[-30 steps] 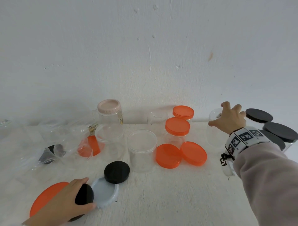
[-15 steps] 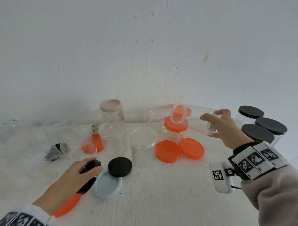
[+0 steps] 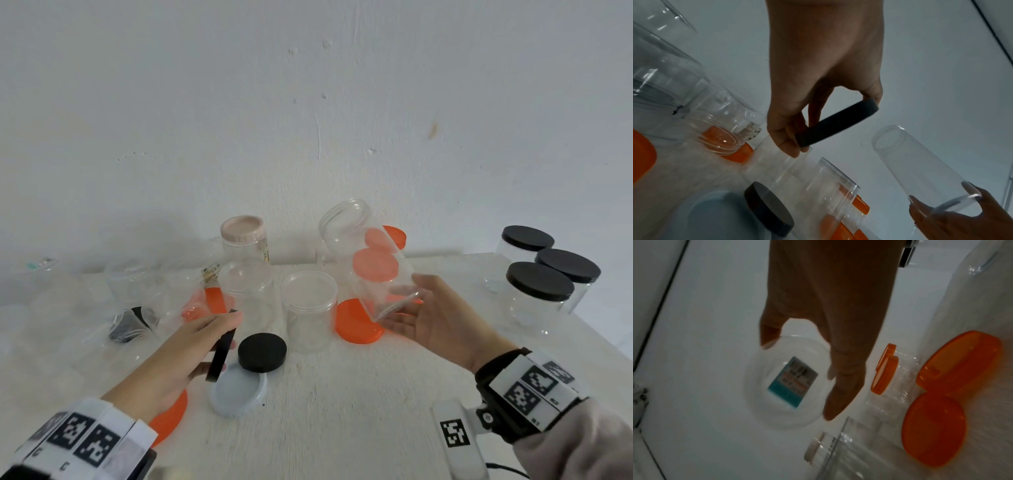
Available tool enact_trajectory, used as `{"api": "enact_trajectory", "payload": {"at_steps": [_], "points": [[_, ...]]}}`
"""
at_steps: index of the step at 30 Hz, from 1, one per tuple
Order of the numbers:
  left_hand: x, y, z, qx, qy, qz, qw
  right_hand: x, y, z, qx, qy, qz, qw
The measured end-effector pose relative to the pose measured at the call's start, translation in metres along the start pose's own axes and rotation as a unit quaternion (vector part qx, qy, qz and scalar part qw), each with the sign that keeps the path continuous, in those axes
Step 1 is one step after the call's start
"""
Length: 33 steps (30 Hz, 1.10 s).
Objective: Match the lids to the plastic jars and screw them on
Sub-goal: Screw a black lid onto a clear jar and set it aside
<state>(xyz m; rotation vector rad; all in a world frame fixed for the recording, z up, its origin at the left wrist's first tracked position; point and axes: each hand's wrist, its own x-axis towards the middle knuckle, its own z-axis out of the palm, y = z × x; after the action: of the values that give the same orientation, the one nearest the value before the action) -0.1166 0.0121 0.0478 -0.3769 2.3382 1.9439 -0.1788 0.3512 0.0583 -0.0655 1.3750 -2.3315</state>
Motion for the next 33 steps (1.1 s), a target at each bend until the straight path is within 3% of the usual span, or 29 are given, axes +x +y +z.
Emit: {"api": "enact_trajectory", "payload": {"at_steps": [3, 5, 8, 11, 14, 21, 27, 33], "points": [[-0.003, 0.008, 0.002, -0.001, -0.006, 0.005, 1.000, -0.005, 0.017, 0.003, -0.017, -0.116, 0.041, 0.992], [-0.006, 0.014, 0.004, -0.003, -0.013, 0.011, 1.000, -0.005, 0.030, 0.006, -0.060, -0.145, 0.075, 0.985], [-0.007, 0.021, 0.007, -0.008, -0.020, 0.038, 0.999, -0.003, 0.049, 0.011, -0.190, -0.136, 0.086, 0.968], [-0.008, 0.029, 0.011, -0.001, -0.016, 0.078, 0.997, 0.004, 0.061, 0.016, -0.364, -0.110, 0.070, 0.922], [-0.009, 0.038, 0.017, 0.013, -0.005, 0.115, 0.993, 0.014, 0.070, 0.018, -0.435, -0.073, 0.064, 0.895], [-0.016, 0.051, 0.039, 0.071, -0.006, 0.164, 0.984, 0.034, 0.089, 0.023, -0.498, -0.016, 0.067, 0.864], [-0.013, 0.048, 0.049, 0.133, 0.009, 0.178, 0.975, 0.033, 0.103, 0.024, -0.509, -0.030, 0.086, 0.856], [-0.011, 0.045, 0.059, 0.153, -0.016, 0.186, 0.970, 0.027, 0.102, 0.023, -0.511, -0.046, 0.102, 0.852]]}}
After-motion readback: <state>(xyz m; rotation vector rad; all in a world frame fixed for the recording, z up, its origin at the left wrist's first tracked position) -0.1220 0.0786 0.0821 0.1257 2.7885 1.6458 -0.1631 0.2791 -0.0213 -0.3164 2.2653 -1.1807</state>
